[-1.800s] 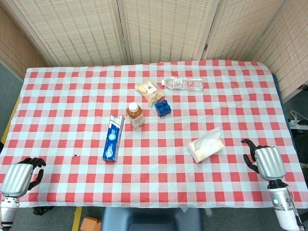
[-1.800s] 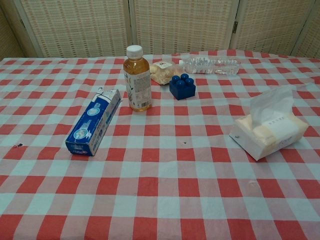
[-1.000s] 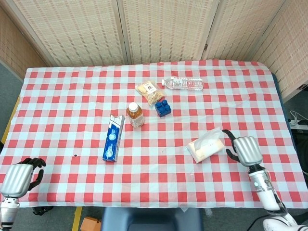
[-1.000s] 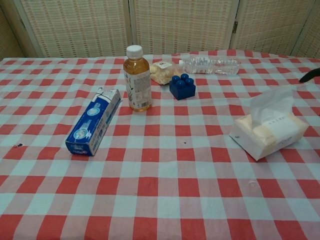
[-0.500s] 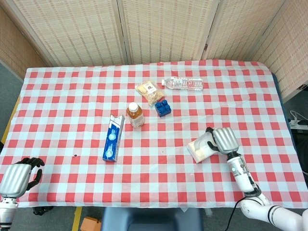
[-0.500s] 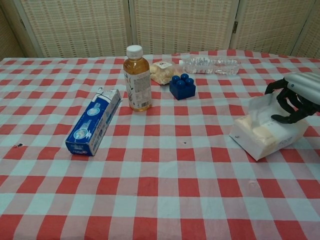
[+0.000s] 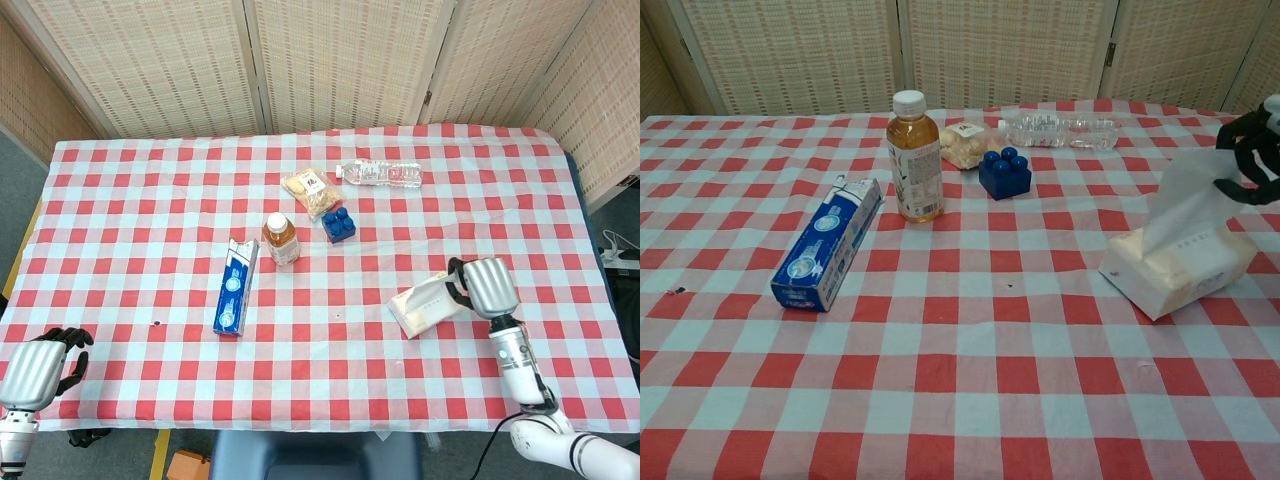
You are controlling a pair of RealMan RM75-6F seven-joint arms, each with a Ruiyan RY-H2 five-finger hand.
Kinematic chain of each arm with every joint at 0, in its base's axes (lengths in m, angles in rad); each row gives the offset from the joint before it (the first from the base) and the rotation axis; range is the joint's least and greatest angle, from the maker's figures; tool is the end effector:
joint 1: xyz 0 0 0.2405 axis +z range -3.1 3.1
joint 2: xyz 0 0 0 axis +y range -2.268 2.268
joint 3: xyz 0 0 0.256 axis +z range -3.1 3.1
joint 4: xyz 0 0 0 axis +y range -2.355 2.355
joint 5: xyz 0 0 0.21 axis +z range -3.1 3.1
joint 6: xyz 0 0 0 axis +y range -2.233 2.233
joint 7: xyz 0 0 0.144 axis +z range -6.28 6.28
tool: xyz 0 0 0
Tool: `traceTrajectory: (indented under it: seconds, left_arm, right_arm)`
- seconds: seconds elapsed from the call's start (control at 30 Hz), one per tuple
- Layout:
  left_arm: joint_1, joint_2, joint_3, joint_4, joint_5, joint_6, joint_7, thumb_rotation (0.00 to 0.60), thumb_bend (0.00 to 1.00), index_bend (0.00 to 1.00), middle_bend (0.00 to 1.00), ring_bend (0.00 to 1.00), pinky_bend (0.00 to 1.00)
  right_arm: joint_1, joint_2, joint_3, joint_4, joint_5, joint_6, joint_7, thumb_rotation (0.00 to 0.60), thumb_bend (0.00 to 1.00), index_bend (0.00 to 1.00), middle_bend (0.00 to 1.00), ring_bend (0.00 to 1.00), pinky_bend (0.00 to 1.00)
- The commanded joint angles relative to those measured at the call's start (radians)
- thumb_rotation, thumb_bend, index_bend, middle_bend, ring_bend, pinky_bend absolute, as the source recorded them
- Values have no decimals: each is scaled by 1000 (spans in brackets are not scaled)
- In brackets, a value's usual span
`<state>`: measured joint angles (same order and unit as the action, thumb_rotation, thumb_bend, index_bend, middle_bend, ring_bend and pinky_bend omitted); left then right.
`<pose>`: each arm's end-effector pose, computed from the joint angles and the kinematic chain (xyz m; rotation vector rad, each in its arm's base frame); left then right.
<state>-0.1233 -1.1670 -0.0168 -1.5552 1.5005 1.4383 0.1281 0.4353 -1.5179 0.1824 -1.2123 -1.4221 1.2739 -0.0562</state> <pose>-0.3163 0.1865 0.1382 -1.4939 -0.8282 -0.7830 -0.2648 -0.3167 0.0596 1.5198 -0.7794 1.0215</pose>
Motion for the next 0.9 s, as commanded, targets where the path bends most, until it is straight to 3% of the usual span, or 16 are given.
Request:
traceTrajectory:
  seconds: [0.03, 0.27, 0.5, 0.57, 0.63, 0.7, 0.83, 0.9]
  left_arm:
    - [0, 0, 1, -1, 1, 0, 1, 600, 525, 479, 489, 411, 607]
    - [-1, -1, 2, -3, 2, -3, 7, 600, 524, 479, 489, 411, 607]
    - [-5, -4, 5, -5, -2, -16, 17, 600, 524, 479, 489, 411, 607]
    - [-6, -5, 5, -4, -4, -19, 18, 600, 524, 479, 489, 411, 607]
    - [-6, -4, 5, -5, -4, -19, 19, 600, 524, 479, 489, 411, 607]
    - [-4, -3, 4, -5, -6, -16, 16, 600, 524, 479, 489, 411, 607]
    - [-3, -1, 5, -6, -5, -14, 15, 600, 524, 479, 489, 411, 607]
    - [-3, -1, 5, -6, -3, -15, 15, 600, 524, 479, 489, 411, 607]
  right_arm:
    - [-50, 80, 16, -80, -28, 103, 17, 600, 711, 805, 757, 773, 807]
    - [-185, 216, -12, -187, -29, 256, 9, 600, 713, 807, 757, 773, 807]
    - [-261, 242, -50, -181, 17, 257, 22, 600, 717, 805, 758, 771, 807]
    - [-264, 263, -56, -207, 25, 232, 36, 600, 702, 700, 758, 757, 807]
    - [-269, 272, -54, -226, 22, 235, 48, 600, 569, 522, 758, 745, 807]
    - [-275, 274, -53, -232, 7, 253, 59, 600, 360, 408, 757, 737, 807]
    - [-287, 266, -51, -232, -3, 276, 52, 600, 90, 272, 757, 733, 807]
    - [-290, 267, -53, -236, -8, 278, 48, 600, 25, 213, 758, 733, 807]
